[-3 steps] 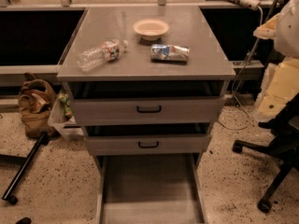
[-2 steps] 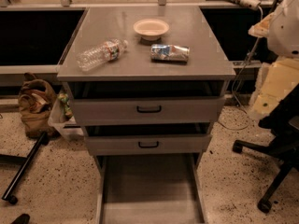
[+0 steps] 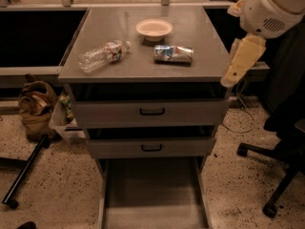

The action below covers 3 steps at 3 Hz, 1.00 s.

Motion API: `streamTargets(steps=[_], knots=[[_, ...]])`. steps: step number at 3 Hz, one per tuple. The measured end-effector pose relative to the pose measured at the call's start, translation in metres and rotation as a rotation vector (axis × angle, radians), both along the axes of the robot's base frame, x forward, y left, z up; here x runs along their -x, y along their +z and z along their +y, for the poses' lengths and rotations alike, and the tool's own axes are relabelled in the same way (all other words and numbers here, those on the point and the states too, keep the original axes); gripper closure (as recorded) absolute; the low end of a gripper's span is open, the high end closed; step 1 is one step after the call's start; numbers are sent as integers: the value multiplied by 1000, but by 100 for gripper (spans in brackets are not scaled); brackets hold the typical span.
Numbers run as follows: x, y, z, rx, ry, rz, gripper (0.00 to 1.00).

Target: Place redbull can into bottom drawer

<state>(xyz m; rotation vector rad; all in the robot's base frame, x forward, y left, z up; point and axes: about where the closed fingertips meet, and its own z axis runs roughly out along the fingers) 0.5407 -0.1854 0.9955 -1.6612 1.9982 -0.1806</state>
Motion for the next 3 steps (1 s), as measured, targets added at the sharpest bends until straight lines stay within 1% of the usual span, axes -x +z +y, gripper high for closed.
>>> streamTargets(steps=[1, 2, 3], knots=[[-46, -27, -4, -64, -21, 13, 0], [-46, -27, -4, -64, -21, 13, 0], [-60, -33, -4, -55, -4, 17, 0]])
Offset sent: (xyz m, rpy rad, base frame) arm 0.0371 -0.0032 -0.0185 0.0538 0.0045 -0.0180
